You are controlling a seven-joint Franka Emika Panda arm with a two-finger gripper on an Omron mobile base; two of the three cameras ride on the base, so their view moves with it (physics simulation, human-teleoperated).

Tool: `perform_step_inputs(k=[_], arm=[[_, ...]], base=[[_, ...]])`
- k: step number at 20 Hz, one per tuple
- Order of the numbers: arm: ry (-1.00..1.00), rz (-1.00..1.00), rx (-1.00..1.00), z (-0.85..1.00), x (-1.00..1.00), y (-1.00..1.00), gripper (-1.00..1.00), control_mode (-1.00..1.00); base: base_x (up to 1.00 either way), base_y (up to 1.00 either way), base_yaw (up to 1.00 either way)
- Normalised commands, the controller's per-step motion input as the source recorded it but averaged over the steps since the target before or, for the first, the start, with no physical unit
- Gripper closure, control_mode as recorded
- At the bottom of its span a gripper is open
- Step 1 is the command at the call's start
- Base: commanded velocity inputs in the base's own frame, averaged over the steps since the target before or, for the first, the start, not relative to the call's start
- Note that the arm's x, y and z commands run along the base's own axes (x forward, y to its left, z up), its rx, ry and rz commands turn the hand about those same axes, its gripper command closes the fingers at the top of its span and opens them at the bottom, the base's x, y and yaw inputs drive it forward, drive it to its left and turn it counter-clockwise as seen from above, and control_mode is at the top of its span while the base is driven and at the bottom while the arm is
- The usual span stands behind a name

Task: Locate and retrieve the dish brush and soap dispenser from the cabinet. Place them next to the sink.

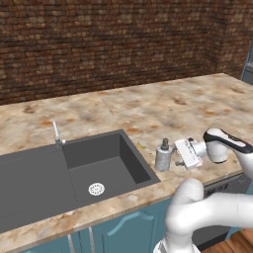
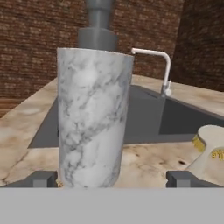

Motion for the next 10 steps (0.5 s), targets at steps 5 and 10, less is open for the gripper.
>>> perform_step_inputs(k=[5,10], arm=[[0.07,0.0,-0.25,0.45,-0.26,-0.02,-1.0,-1.0],[0.02,-0.01,-0.27,0.23,-0.52,-0.01,-1.0,-1.0]], base=[[0.0,0.0,0.0],[0.0,0.0,0.0]])
